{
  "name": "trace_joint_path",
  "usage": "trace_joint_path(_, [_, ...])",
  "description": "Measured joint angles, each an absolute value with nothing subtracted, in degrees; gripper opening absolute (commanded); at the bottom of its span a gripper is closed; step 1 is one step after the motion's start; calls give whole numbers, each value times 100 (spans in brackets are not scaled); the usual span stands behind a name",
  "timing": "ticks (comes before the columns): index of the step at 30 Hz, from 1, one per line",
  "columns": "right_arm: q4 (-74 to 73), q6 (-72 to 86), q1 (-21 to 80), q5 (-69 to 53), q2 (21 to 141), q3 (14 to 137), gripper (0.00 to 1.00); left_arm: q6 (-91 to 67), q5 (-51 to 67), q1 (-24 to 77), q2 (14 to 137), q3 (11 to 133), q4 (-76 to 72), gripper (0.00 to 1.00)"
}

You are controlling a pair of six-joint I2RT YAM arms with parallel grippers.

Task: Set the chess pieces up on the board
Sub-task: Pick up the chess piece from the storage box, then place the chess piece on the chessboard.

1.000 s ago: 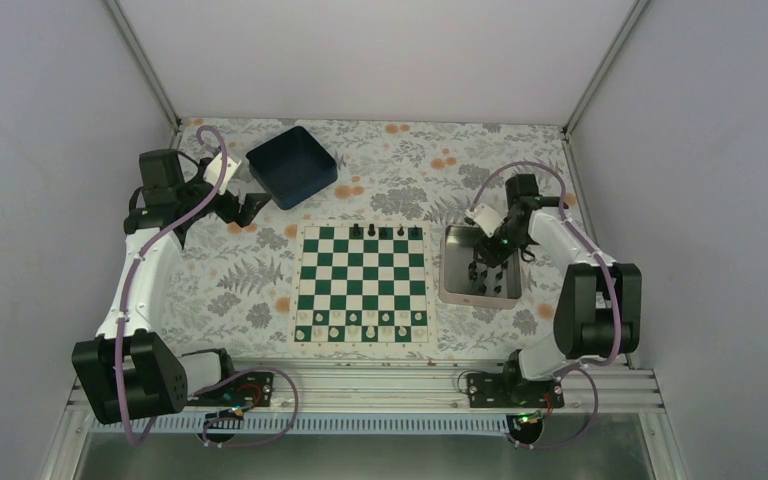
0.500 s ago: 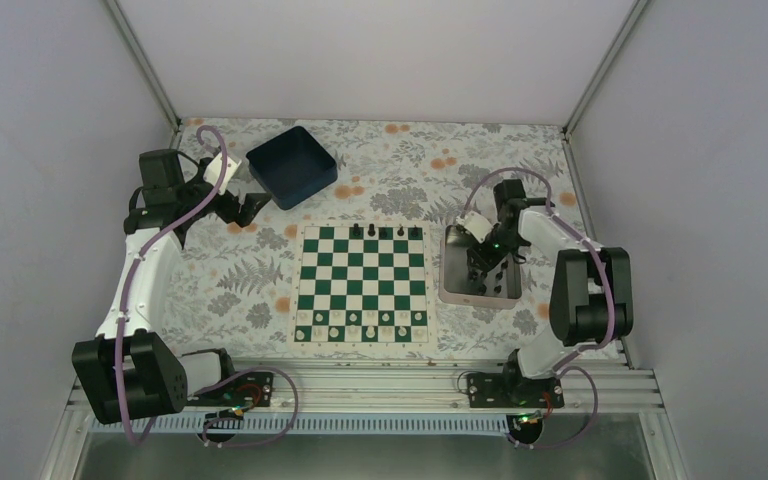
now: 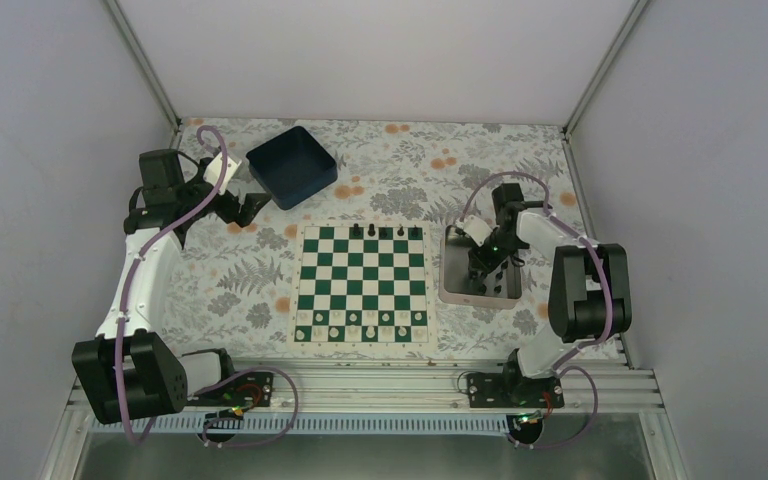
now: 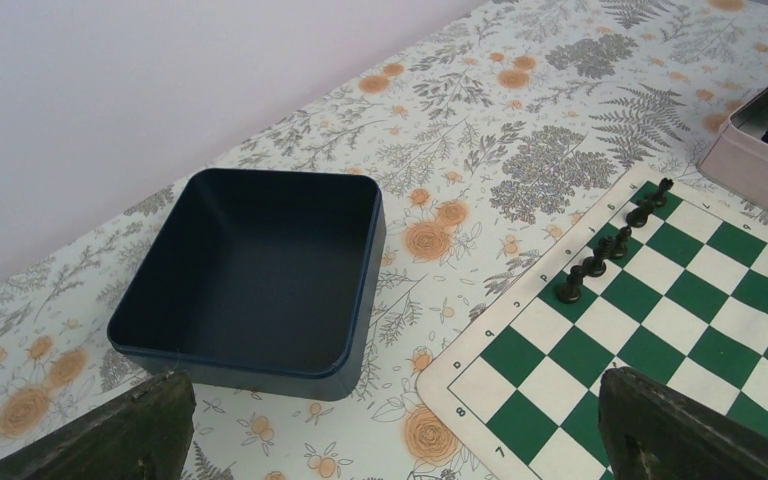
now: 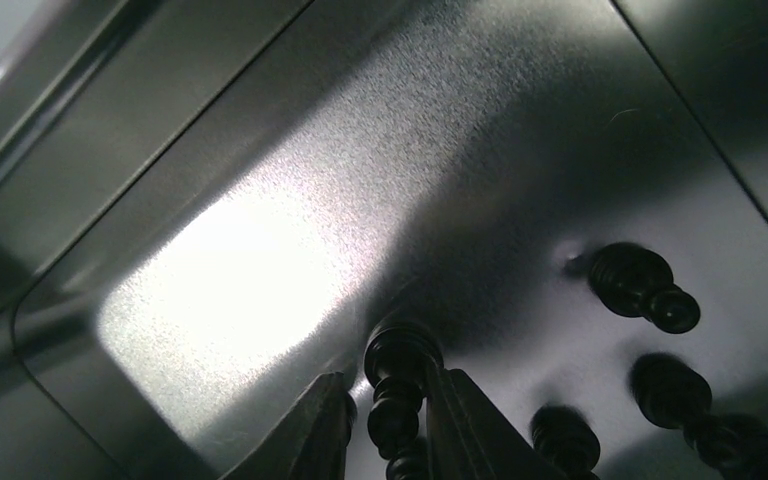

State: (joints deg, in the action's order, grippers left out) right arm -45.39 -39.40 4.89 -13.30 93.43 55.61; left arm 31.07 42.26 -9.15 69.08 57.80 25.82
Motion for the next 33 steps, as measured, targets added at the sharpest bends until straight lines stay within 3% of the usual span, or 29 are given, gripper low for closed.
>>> trace_joint_path(4, [-4512, -3946, 489, -1328, 9343, 5561, 11, 3107, 4226, -915, 6910, 5780, 2582, 100])
trace_joint_path(15, [-5028, -3916, 692, -1273, 9238, 6184, 7, 3107, 4226, -915, 6910, 5780, 2582, 100])
trace_joint_path(23, [-6069, -3688, 2073, -882, 9391, 8705, 7, 3103, 4222, -915, 6908, 5780, 2580, 100])
trace_joint_path(28, [-6449, -3636, 3181, -808, 10648, 11098, 7, 3039, 4018, -921, 6893, 5780, 2532, 100])
trace_joint_path(33, [-6611, -3645, 3710, -808, 11931, 12256, 8, 2930, 3741, -943, 6849, 5780, 2488, 100])
